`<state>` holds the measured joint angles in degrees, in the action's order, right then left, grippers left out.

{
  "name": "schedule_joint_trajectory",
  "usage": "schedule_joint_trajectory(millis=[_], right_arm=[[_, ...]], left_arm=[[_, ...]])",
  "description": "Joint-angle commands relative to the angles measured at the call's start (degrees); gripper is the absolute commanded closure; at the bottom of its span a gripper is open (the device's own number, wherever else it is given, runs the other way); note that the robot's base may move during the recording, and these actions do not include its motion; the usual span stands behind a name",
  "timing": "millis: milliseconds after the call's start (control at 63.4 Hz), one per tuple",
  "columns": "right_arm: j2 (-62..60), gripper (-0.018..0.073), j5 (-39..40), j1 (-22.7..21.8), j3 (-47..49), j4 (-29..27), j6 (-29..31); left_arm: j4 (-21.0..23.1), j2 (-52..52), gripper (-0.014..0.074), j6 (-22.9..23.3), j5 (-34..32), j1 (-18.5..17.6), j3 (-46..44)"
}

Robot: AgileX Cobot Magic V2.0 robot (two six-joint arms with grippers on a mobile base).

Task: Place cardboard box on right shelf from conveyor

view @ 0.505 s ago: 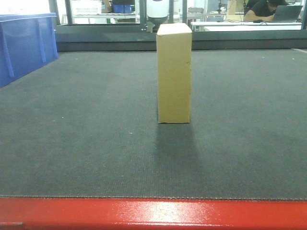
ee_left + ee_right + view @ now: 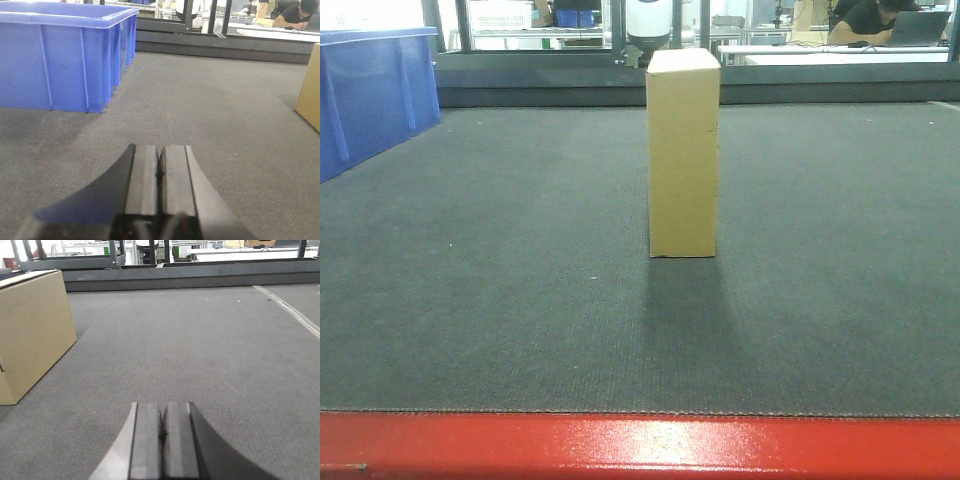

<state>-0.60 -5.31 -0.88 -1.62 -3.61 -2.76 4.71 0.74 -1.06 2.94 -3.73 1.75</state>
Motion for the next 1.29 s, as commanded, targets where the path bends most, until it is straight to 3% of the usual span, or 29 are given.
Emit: schedule_joint_trajectory(millis=[0,426,520,631,804,899,1120,1277], right_arm=[[-0.8,0.0503,4.84,-0.09,0.21,0.18,0.42],[-0.8,0.0503,4.95,-0.09,0.21,0.18,0.42],[-0.8,0.0503,8.11,-0.09,0.62,0.18,0.42],[-0.21,0.0503,7.36,-0.09,4.92,0.18,0.37],[7.72,0.0496,-0.04,-0.09,16.48,0.18,0.37],[14.96,0.04,-0.77,-0.09,23.05,0.18,0.37],[32.25,-0.0076,-1.88,2.09,35.71,4.3,0.37],[44.82,-0.0063,-3.15,6.95,45.19,8.77,0.37]], left_arm=[[0.5,0.69,0.0715,0.4,-5.19,-0.32,-0.19],[0.5,0.69,0.0715,0.4,-5.19,-0.32,-0.19],[0.5,0.69,0.0715,0.4,-5.19,-0.32,-0.19],[0.5,0.69,0.0715,0.4,-5.19,-0.32,-0.19],[0.5,0.69,0.0715,0.4,-5.19,-0.32,-0.19],[0.5,0.69,0.0715,0.4,-5.19,-0.32,-0.19],[0.5,0.69,0.0715,0.4,-5.19,-0.32,-0.19],[0.5,0.69,0.0715,0.4,-5.19,-0.32,-0.19]])
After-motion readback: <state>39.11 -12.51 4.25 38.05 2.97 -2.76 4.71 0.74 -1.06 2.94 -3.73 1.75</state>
